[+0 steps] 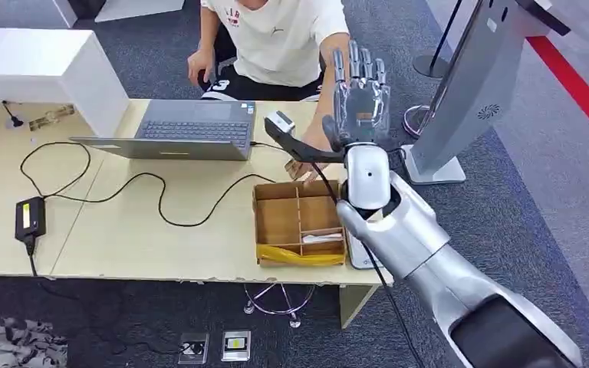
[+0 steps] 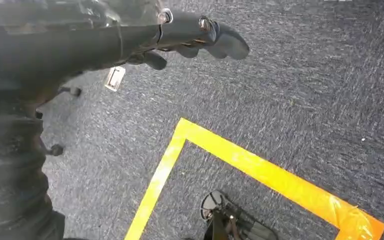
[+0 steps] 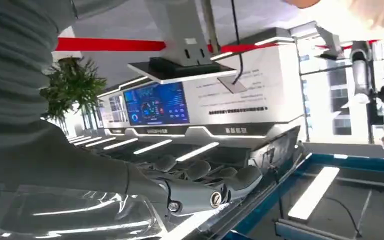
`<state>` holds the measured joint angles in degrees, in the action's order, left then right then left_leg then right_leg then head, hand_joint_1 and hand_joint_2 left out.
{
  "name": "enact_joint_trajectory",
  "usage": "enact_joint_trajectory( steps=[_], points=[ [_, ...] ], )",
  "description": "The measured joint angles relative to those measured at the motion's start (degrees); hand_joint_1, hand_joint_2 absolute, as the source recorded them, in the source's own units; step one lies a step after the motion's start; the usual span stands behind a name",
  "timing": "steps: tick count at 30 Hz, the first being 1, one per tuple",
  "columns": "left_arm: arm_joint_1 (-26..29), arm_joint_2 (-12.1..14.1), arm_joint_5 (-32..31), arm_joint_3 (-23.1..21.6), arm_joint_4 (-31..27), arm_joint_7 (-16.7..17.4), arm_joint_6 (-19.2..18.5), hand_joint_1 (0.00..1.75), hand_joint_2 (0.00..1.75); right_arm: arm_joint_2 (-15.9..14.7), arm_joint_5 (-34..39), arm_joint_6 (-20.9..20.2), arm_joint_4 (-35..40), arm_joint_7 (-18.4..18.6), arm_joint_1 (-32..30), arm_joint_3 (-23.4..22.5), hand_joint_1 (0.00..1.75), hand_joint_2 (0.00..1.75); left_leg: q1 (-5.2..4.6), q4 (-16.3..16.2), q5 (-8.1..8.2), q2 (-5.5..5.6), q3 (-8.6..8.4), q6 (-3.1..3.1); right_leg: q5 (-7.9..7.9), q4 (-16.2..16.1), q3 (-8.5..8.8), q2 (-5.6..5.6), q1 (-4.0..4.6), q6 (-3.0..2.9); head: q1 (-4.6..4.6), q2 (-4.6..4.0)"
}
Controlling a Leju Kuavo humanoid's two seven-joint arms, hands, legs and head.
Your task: Pass the card to the sensor for recognition and then transmit it.
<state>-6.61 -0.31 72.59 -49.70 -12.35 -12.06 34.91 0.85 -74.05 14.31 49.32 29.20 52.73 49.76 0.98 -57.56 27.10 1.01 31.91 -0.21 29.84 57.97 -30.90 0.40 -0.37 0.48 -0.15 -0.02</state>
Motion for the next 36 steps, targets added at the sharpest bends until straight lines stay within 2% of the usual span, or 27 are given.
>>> enact_joint_trajectory(
  steps=[5,8,13,17,22,23,24,26,27,29,30,31,33,34,36],
  points=[
    [0.23,0.68,-0.65,-0.02,0.00,0.02,-0.07,0.00,1.75,-6.34,-2.38,-2.36,13.40,0.90,-8.68,-5.53,0.00,1.75,-0.03,-0.03,0.01,0.05,-0.02,0.01,0.00,-0.03,0.00,-0.06,-0.03,0.00,0.00,0.00],
    [0.32,1.16,-0.70,-0.02,0.00,0.02,-0.09,0.00,1.75,-9.73,-2.40,-0.67,20.76,1.88,-14.26,-9.03,0.00,1.75,-0.03,-0.02,0.03,-0.09,-0.08,0.01,0.00,-0.04,0.02,0.04,-0.04,0.01,0.02,0.00],
    [0.46,1.86,-0.70,0.00,0.02,0.02,-0.13,0.00,1.75,-15.69,1.56,7.92,35.69,3.43,-28.13,-16.13,0.00,1.75,-0.02,-0.02,0.10,0.03,-0.02,0.01,0.02,-0.06,-0.03,-0.08,-0.04,0.01,-0.02,0.02],
    [0.51,2.16,-0.70,0.00,0.02,0.13,-0.11,0.00,1.75,-18.99,8.30,17.19,41.45,4.35,-37.58,-21.36,0.00,1.75,-0.02,0.00,0.18,-0.10,-0.07,0.02,0.05,-0.06,0.03,0.01,-0.03,0.01,-0.04,0.02],
    [0.52,2.21,-0.68,0.00,0.02,0.13,-0.11,0.00,1.75,-19.26,9.15,17.81,41.90,4.31,-38.57,-21.88,0.00,1.75,-0.03,0.00,0.18,-0.07,-0.06,0.02,0.06,-0.06,0.04,0.01,-0.04,0.02,-0.04,0.00],
    [0.58,2.23,-0.37,0.00,0.02,0.70,-0.04,0.00,1.75,-20.96,14.04,21.17,43.99,4.11,-43.52,-25.05,0.00,1.75,-0.03,0.01,0.18,-0.06,0.02,0.02,0.06,-0.06,0.01,-0.01,-0.04,0.02,-0.02,0.00],
    [0.45,2.27,-0.22,0.02,0.02,3.74,0.15,0.00,1.75,-21.79,24.39,24.03,43.97,3.60,-47.99,-28.37,0.00,1.75,-0.02,0.01,0.22,-0.22,-0.11,0.03,0.06,-0.06,0.02,0.20,-0.04,0.02,-0.02,0.00],
    [0.39,2.23,-0.46,0.02,0.02,5.25,0.18,0.00,1.75,-21.41,34.05,24.83,41.19,-2.02,-51.17,-30.40,0.00,1.75,-0.03,0.02,0.21,-0.15,-0.03,0.03,0.06,-0.06,-0.03,0.11,-0.04,0.02,-0.02,0.00],
    [0.38,2.18,-0.83,0.00,0.02,5.90,0.20,0.00,1.75,-20.78,39.59,24.72,39.11,-6.84,-52.22,-31.94,0.00,1.75,-0.01,0.03,0.21,-0.14,-0.03,0.03,0.07,-0.06,-0.01,0.07,-0.02,0.01,-0.04,0.00],
    [0.37,2.14,-1.81,0.00,0.02,7.85,0.20,0.00,1.75,-18.31,59.21,22.27,30.83,-20.49,-53.08,-36.99,0.00,1.75,0.00,0.03,0.21,-0.09,-0.01,0.03,0.08,-0.06,0.01,0.00,0.00,0.00,0.00,0.00],
    [0.33,2.12,-2.05,0.00,0.00,8.89,0.20,0.00,1.75,-16.94,71.60,20.85,24.41,-25.93,-52.88,-39.16,0.00,1.75,0.00,0.03,0.21,-0.08,-0.02,0.03,0.09,-0.06,0.01,-0.01,0.00,0.00,-0.02,0.00],
    [0.27,2.10,-2.14,0.00,0.00,9.66,0.20,0.00,1.75,-15.84,80.67,20.68,18.35,-28.53,-52.80,-40.52,0.00,1.75,-0.01,0.03,0.21,-0.02,-0.01,0.03,0.10,-0.06,0.04,-0.04,-0.01,0.01,0.02,0.02],
    [0.26,2.10,-2.12,-0.02,0.00,10.38,0.20,0.00,1.75,-13.81,91.03,20.75,7.85,-29.11,-52.92,-42.29,0.00,1.75,-0.01,0.03,0.21,0.06,0.07,0.03,0.11,-0.06,0.00,-0.20,-0.01,0.00,0.02,0.00],
    [0.27,2.10,-2.10,-0.02,0.00,10.60,0.22,0.00,1.75,-12.63,91.10,20.79,4.09,-29.05,-53.14,-42.64,0.00,1.75,-0.02,0.03,0.21,0.09,0.14,0.03,0.11,-0.05,-0.06,-0.19,-0.02,0.00,-0.07,0.02],
    [0.27,2.10,-2.03,-0.02,0.00,10.78,0.24,0.00,1.75,-11.07,86.24,20.81,-0.08,-28.90,-53.25,-43.21,0.00,1.75,-0.01,0.03,0.22,-0.02,0.17,0.03,0.11,-0.03,-0.17,-0.02,-0.02,0.00,-0.13,0.02]
  ],
)
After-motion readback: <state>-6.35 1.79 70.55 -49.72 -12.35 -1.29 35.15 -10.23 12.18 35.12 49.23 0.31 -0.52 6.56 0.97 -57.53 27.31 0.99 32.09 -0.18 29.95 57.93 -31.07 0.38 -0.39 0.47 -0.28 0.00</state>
